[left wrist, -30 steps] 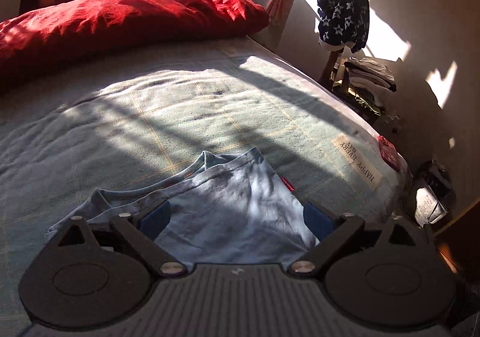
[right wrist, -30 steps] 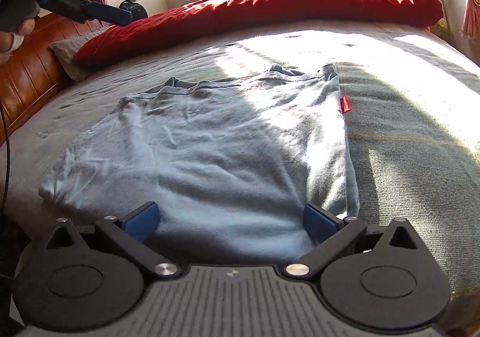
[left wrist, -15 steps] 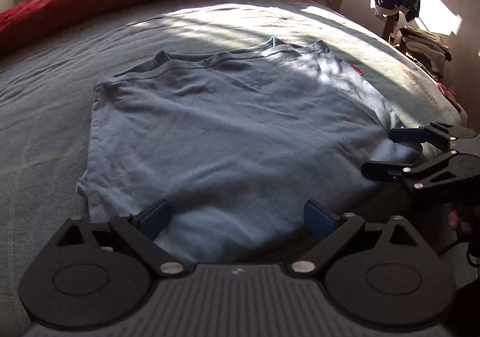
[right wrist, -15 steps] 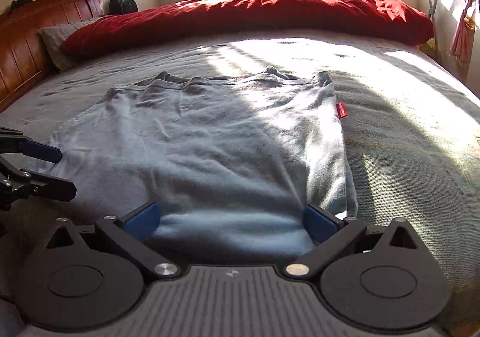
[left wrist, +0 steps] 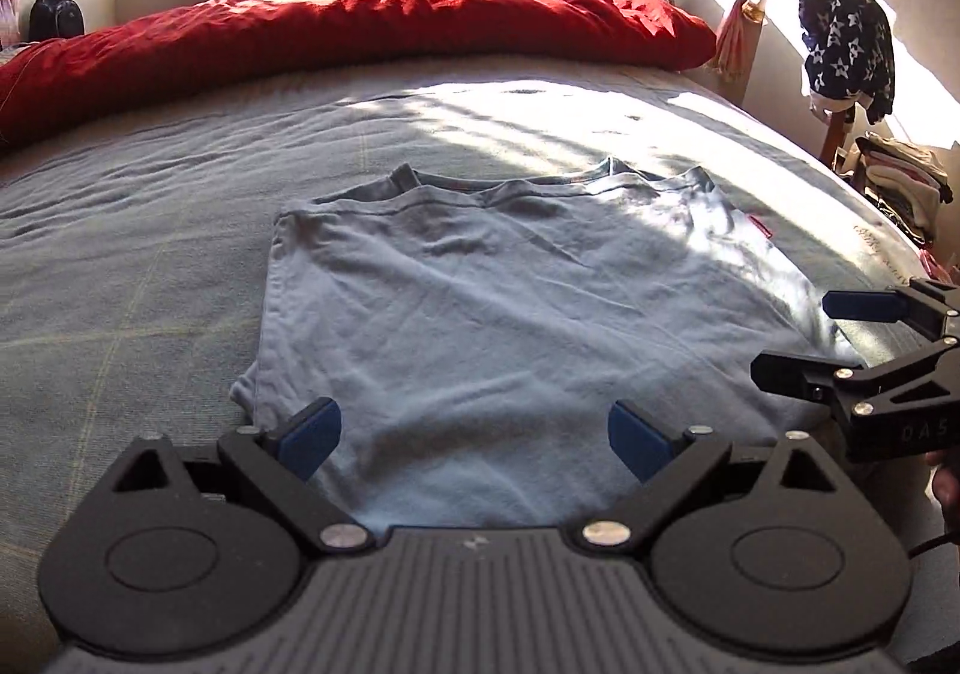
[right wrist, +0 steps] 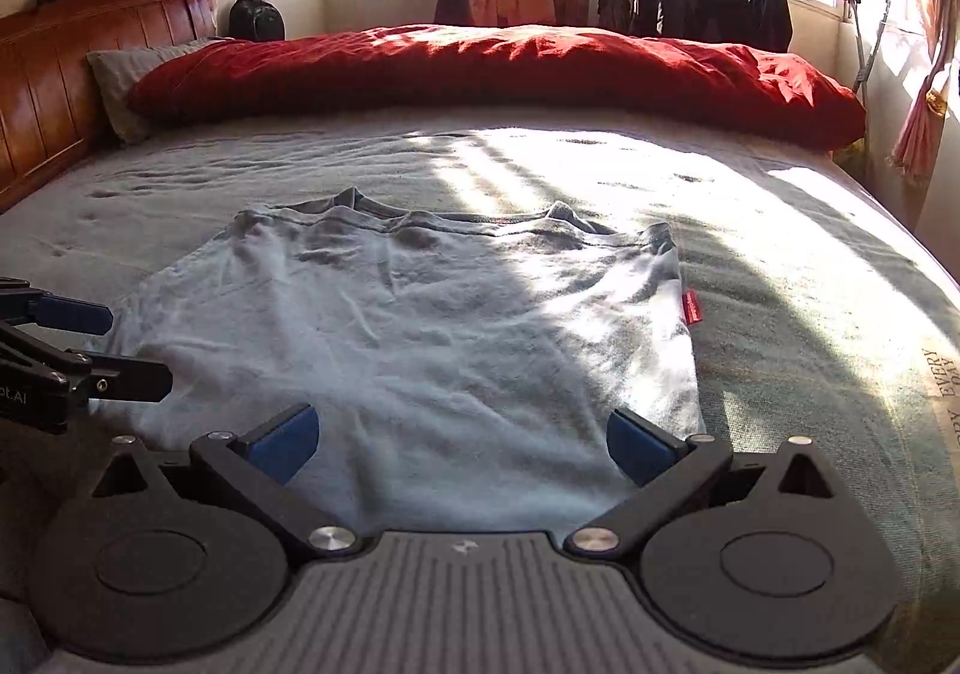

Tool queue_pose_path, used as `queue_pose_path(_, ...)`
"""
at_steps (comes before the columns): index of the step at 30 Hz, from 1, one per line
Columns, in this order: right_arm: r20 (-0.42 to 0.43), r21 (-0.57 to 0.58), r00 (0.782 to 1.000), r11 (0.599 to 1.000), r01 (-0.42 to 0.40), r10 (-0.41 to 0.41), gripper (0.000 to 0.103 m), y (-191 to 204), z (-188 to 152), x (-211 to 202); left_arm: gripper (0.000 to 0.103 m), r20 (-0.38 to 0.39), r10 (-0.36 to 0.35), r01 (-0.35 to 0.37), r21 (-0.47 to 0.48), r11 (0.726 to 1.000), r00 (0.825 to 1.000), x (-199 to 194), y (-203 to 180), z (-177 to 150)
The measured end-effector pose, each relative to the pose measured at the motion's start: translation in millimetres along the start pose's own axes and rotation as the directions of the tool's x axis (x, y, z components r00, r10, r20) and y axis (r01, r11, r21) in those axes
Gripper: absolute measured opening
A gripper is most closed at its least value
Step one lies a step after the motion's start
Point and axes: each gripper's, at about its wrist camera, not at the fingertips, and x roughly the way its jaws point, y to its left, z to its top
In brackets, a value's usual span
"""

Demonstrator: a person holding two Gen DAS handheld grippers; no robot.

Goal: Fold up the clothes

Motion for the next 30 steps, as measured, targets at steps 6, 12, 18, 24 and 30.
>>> queue_pose_path(6,-0.135,0.011,0.991,1.0,0.023,-0.022,0.103,14.0,3.2,45.3,0.096,-0.077,0.014,-0.017,-0.028,0.999,0.997,24.7,1.6,-12.7)
queue_pose_path(12,-0.147,0.037,0.989,0.999,0.018,-0.013,0.103,11.7,-1.1,46.6,0.096,-0.061,-0.008,0.006,-0.032,0.999,0.998,23.5,6.3,-18.8)
queue_pose_path(18,-0.135,0.042,0.991,0.999,0.027,-0.021,0.103,12.9,-4.1,43.7,0.097,-0.057,-0.013,0.011,-0.028,1.0,0.998,22.8,7.1,-21.2)
queue_pose_path(24,-0.128,0.056,0.992,0.998,0.022,-0.014,0.103,8.2,-14.0,29.0,0.098,-0.057,-0.017,0.016,-0.032,0.999,0.998,21.2,9.2,-23.3)
queue_pose_path(30,-0.112,0.047,0.994,0.999,0.016,-0.01,0.103,3.2,-33.9,7.4,0.1,-0.057,-0.011,0.01,-0.02,1.0,0.998,22.7,7.6,-24.0)
